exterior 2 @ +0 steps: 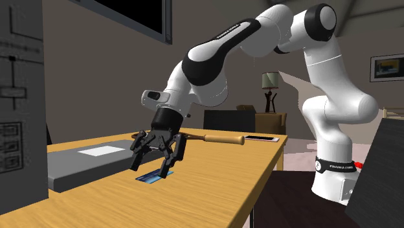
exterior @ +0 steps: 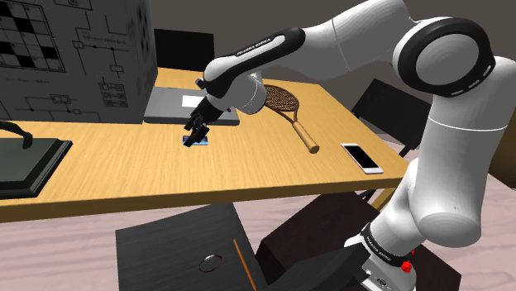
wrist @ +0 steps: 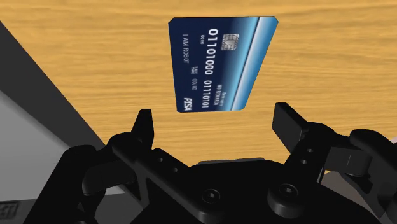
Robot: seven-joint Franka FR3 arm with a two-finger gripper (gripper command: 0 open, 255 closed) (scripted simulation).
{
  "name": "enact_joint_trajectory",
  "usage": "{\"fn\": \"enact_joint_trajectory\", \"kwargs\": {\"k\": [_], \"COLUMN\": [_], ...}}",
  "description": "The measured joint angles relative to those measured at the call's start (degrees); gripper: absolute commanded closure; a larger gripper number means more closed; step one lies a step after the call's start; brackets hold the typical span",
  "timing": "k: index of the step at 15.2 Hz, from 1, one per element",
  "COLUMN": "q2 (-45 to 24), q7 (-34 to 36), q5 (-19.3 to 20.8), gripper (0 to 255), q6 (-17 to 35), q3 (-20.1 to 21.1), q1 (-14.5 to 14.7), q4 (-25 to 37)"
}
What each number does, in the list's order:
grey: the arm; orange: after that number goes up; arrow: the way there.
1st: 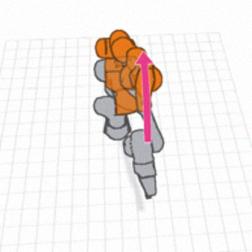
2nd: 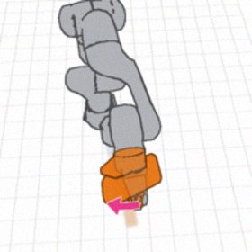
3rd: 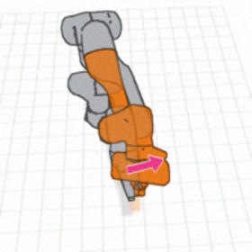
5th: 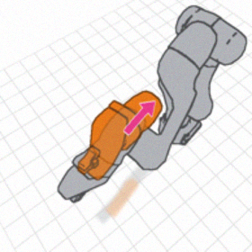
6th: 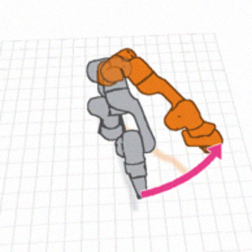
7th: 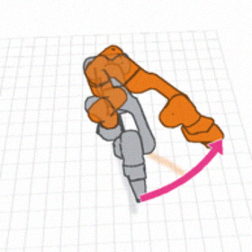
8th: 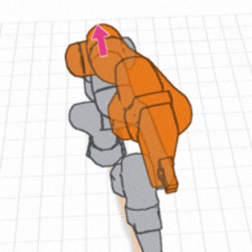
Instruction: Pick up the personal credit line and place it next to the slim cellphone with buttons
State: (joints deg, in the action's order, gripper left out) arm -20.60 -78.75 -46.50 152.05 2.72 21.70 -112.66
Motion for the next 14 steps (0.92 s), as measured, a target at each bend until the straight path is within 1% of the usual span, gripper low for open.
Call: {"fn": "enact_joint_trajectory", "kwargs": {"k": [1, 2, 12, 14], "q2": [0.0, 0.0, 0.0, 0.6], "q7": [0.0, 0.0, 0.0, 0.7], "q5": [0.0, 0.0, 0.0, 0.6], "gripper": [0, 255, 255, 255], "q6": [0.0, 0.0, 0.0, -0.5], "q3": [0.0, 0.0, 0.0, -0.3], "q1": [0.0, 0.0, 0.0, 0.2], "q4": [0.0, 0.0, 0.0, 0.0]}}
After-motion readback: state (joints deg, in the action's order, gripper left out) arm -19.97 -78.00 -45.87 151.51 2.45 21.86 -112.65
